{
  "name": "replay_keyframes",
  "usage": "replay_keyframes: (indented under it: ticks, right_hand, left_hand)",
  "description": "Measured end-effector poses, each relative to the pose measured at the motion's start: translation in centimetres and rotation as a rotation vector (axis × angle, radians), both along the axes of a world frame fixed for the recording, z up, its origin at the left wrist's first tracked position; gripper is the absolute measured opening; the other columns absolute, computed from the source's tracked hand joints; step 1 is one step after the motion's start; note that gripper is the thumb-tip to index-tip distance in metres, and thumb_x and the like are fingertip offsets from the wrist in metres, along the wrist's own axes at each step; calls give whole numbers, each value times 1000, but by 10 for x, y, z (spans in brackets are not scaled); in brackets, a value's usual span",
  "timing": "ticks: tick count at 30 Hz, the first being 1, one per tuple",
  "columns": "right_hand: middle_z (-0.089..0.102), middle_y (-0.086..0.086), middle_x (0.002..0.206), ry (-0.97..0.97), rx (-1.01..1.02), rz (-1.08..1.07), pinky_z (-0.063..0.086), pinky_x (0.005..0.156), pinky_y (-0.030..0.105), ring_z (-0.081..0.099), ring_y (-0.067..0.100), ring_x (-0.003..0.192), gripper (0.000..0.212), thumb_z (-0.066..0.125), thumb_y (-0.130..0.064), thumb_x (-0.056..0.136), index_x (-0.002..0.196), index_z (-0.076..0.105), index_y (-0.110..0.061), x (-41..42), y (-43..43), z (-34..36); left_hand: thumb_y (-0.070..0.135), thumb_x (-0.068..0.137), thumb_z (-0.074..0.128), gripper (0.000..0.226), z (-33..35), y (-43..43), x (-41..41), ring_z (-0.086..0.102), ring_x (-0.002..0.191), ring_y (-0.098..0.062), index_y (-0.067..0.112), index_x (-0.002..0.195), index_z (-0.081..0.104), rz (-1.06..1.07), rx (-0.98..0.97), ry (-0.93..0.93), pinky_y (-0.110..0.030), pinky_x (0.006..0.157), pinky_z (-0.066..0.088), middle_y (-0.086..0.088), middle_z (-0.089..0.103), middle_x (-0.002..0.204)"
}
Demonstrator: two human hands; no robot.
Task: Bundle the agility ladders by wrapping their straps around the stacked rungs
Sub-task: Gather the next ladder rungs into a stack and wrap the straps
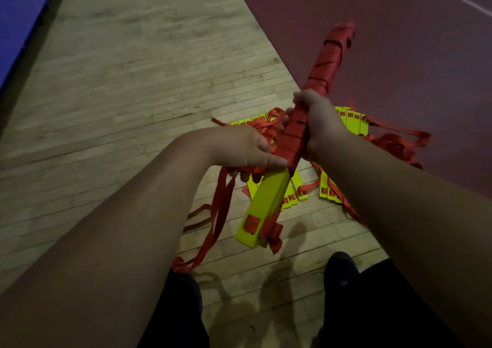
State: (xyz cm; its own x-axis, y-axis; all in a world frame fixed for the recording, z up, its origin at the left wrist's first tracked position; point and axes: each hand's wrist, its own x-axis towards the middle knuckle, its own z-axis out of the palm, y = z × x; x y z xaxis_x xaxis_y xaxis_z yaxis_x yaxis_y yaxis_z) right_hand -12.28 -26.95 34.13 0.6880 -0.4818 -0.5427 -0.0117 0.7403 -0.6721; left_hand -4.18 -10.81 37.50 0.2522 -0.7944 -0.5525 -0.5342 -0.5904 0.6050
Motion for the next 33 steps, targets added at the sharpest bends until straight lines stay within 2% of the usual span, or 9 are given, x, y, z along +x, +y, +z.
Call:
replay_keyframes:
  ticks: [2, 5, 9, 14, 18, 21, 24, 28, 33]
  right_hand:
    - [58, 5, 68, 128, -84, 2, 54, 52, 28, 56, 19, 50, 10, 69, -16, 97, 99, 60, -12, 3, 0, -10]
    - [61, 10, 71, 228, -186, -18, 55, 53, 31, 59, 20, 49, 14, 71, -7, 94, 107, 67, -4, 8, 1, -20]
    - [56, 9, 71, 230, -170, -11, 55, 53, 30, 58, 20, 48, 12, 67, -9, 91, 103, 63, -7, 11, 1, -19]
    - [62, 5, 69, 77, -57, -7, 59, 66, 34, 67, 21, 61, 16, 71, -23, 96, 103, 61, -13, 5, 0, -2]
    - [69, 4, 82, -213, 121, -9, 58, 66, 31, 71, 20, 69, 23, 70, -31, 96, 108, 63, -13, -4, 2, 14]
    - [69, 3, 84, -352, 203, 32, 58, 59, 29, 69, 15, 68, 26, 67, -36, 98, 101, 61, -11, -4, 1, 20]
    - [64, 0, 81, -380, 232, 43, 57, 56, 28, 65, 12, 64, 24, 67, -34, 98, 96, 60, -11, -3, -4, 18]
    - [55, -3, 74, -338, 208, 61, 52, 55, 27, 53, 10, 57, 20, 66, -31, 98, 88, 56, -16, -2, -7, 12]
    - [55, -3, 72, -244, 193, 40, 51, 56, 26, 52, 11, 55, 21, 68, -29, 99, 86, 55, -18, 0, -7, 7]
  left_hand:
    - [75, 96, 60, 55, -5, -3, -5, 72, 61, -7, 22, 93, 75, -63, 85, -147, -26, 58, 53, 5, 80, 77]
    - [94, 81, 58, 78, -15, -10, -15, 77, 69, -13, 20, 90, 79, -106, 172, -287, -27, 61, 53, 3, 80, 76]
    - [84, 82, 69, 70, -27, -14, -19, 73, 73, -20, 14, 82, 77, -104, 105, -422, -33, 60, 49, 0, 77, 75]
    - [73, 79, 76, 57, -24, -10, -6, 74, 86, -26, 18, 96, 74, 25, 16, -220, -46, 82, 61, -7, 77, 93]
    - [46, 82, 85, 41, -12, -1, -10, 71, 76, -19, 14, 105, 74, 212, -119, 289, -29, 64, 55, -3, 76, 88]
    - [33, 84, 85, 32, -5, -3, -15, 76, 86, -22, 12, 107, 74, 280, -234, 487, -29, 73, 63, -9, 80, 97]
    - [41, 88, 87, 36, -3, -7, -16, 72, 82, -25, 13, 106, 75, 265, -219, 429, -31, 69, 57, -9, 78, 93]
    - [64, 67, 88, 66, -8, -9, -15, 63, 75, -26, 11, 104, 75, 254, -209, 350, -33, 65, 47, -9, 72, 85]
    - [59, 87, 84, 43, -7, -10, -11, 61, 61, -17, 18, 93, 73, 195, -194, 241, -27, 56, 46, -1, 70, 74]
